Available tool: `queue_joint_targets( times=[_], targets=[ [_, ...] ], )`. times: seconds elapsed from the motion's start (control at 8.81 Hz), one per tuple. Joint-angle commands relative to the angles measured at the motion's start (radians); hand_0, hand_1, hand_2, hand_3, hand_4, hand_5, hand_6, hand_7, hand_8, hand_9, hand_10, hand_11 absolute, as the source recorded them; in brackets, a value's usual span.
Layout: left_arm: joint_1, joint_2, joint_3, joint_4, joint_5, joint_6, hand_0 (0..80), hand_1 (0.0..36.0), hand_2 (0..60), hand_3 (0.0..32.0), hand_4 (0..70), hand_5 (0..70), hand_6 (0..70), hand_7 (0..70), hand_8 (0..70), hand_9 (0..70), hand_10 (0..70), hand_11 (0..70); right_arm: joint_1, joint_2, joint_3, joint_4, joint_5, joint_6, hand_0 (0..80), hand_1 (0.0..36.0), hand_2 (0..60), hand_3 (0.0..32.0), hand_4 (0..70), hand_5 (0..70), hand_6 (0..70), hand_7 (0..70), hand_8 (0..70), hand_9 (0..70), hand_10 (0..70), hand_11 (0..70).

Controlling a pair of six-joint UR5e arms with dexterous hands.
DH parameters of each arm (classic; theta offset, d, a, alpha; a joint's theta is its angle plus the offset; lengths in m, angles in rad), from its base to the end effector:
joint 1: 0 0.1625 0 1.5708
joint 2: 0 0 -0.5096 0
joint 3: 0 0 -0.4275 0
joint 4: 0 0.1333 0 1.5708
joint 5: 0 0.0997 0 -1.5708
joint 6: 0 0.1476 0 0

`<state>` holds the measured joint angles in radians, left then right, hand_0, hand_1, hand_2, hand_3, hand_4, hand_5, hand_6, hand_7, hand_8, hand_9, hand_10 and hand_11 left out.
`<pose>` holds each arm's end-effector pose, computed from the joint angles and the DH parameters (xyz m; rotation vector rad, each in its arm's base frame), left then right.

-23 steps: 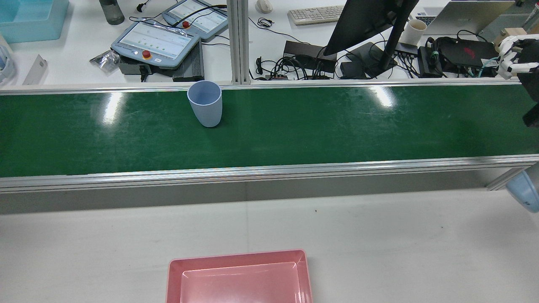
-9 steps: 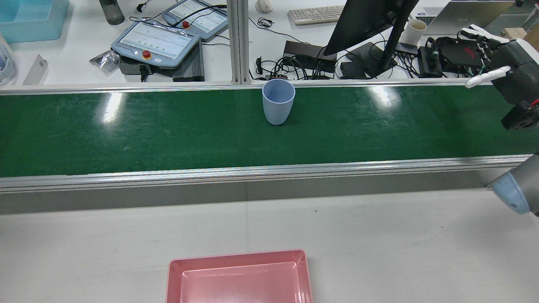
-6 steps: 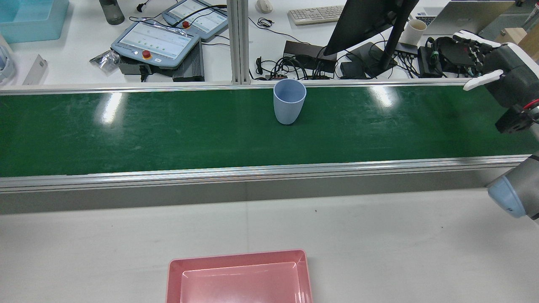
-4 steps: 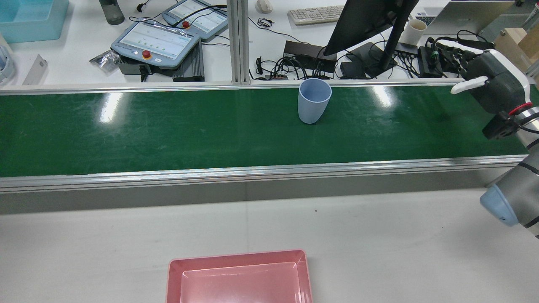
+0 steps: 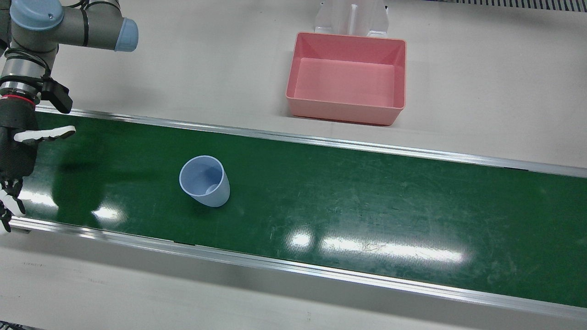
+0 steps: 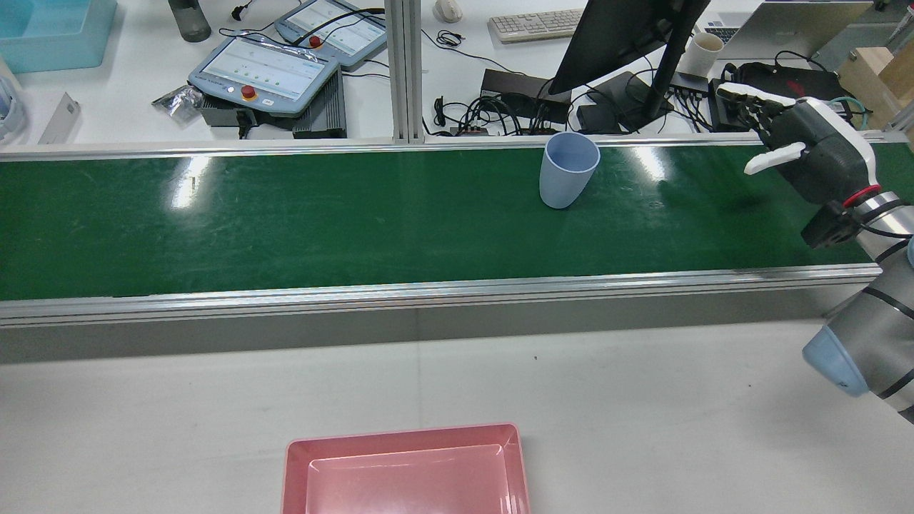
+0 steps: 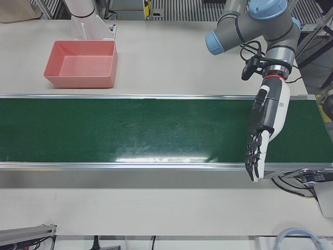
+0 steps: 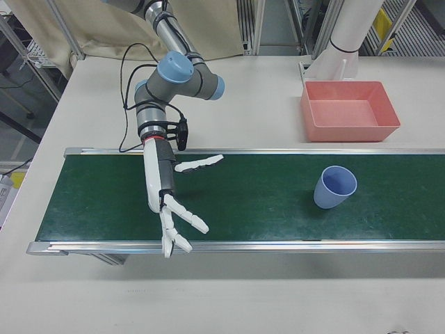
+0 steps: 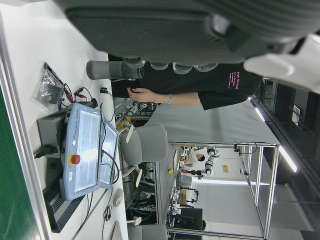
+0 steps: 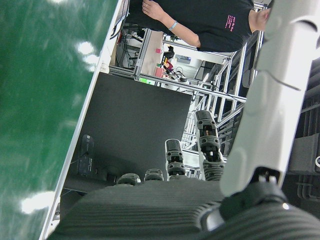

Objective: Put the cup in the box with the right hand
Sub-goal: 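Lower the open right hand over the conveyor toward the approaching cup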

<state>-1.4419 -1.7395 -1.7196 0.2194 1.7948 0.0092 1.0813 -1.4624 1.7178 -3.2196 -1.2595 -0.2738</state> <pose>-0.0168 -0.6523 0.6165 -0.3459 2.1240 -1.9193 -0.1362 -0.6352 0.6344 0.0505 -2.2252 1.8425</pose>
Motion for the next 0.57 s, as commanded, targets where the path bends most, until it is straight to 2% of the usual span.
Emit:
queue_joint_targets(
  times=[0.0,0.23,0.34,0.45],
  targets=[
    [0.000,0.000,0.000,0.000,0.000,0.000,0.0,0.0,0.0,0.0,0.0,0.0,0.0,0.0,0.0,0.0,0.0,0.0,-0.011,-0.004,0.002,0.000,0.000,0.001,58.3,10.7,0.0,0.0,7.8,4.9,5.6,22.4,0.1,3.0,0.0,0.0],
    [0.000,0.000,0.002,0.000,0.000,0.000,0.0,0.0,0.0,0.0,0.0,0.0,0.0,0.0,0.0,0.0,0.0,0.0,-0.018,-0.007,-0.001,0.000,0.002,0.001,57.5,12.0,0.0,0.0,6.5,5.0,5.7,22.6,0.1,3.1,0.0,0.0],
    [0.000,0.000,0.002,0.000,0.000,0.000,0.0,0.0,0.0,0.0,0.0,0.0,0.0,0.0,0.0,0.0,0.0,0.0,-0.027,-0.007,-0.003,0.000,0.002,0.001,59.4,9.4,0.0,0.0,9.7,5.1,5.7,22.8,0.1,3.1,0.0,0.0],
    [0.000,0.000,0.002,0.000,0.000,0.000,0.0,0.0,0.0,0.0,0.0,0.0,0.0,0.0,0.0,0.0,0.0,0.0,-0.034,-0.007,-0.003,0.000,0.002,0.001,58.9,9.4,0.0,0.0,9.5,5.0,5.7,22.7,0.1,3.1,0.0,0.0]
  ],
)
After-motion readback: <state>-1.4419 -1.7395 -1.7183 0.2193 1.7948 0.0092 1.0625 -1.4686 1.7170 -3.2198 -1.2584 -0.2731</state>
